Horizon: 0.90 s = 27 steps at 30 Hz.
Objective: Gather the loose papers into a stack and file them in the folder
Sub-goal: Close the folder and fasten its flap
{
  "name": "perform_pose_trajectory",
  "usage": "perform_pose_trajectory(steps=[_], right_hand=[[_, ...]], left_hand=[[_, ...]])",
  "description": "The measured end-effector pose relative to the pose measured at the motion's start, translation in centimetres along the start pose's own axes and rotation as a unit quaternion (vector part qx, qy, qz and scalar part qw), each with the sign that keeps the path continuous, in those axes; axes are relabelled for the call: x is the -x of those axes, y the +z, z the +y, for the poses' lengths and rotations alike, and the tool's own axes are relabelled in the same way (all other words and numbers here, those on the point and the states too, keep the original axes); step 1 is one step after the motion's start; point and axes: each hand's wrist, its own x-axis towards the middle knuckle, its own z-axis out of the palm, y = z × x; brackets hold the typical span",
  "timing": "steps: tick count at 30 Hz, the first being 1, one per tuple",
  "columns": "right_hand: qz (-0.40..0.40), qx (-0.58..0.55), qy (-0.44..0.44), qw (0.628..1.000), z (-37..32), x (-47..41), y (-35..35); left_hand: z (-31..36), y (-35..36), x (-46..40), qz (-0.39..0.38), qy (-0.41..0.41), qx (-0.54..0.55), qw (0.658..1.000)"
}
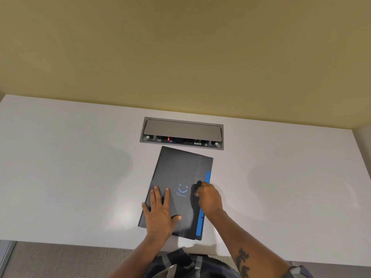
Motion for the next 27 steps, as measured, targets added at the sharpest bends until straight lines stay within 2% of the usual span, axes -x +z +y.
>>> perform_pose_trajectory(steps=[3, 5, 7, 9, 12, 16, 19, 23, 27], right_hand=[[0.007, -0.009, -0.031, 0.999, 0.6, 0.7, -0.2], [0.044, -0.056, -0.022, 0.997, 1.0, 1.4, -0.5], [0.094, -0.110, 0.006, 0.989, 1.7, 2.0, -0.7], [0.124, -0.162, 0.043, 0.978, 2.7, 2.7, -0.6], [0.126, -0.237, 0.080, 0.960, 4.3, 3.7, -0.3], [0.081, -0.316, 0.130, 0.936, 5.0, 4.3, -0.5], [0.038, -0.379, 0.147, 0.913, 4.4, 4.6, -1.2], [0.028, -0.403, 0.153, 0.902, 3.3, 4.6, -1.5], [0.018, -0.400, 0.137, 0.906, 1.4, 4.7, -0.8]], left_hand=[[-0.2, -1.0, -0.1, 0.027, -0.027, 0.117, 0.992], [-1.0, -2.1, -0.4, 0.073, -0.051, 0.259, 0.962], [-1.9, -3.3, -0.6, 0.117, -0.088, 0.347, 0.926], [-2.8, -4.2, -0.8, 0.140, -0.135, 0.374, 0.907], [-4.1, -4.5, -1.4, 0.115, -0.165, 0.402, 0.893], [-5.2, -3.6, -1.8, 0.055, -0.167, 0.409, 0.895], [-5.2, -4.0, -1.9, 0.037, -0.173, 0.441, 0.880], [-5.2, -5.3, -2.0, 0.023, -0.182, 0.511, 0.840], [-6.4, -5.8, -2.0, 0.045, -0.214, 0.552, 0.805]])
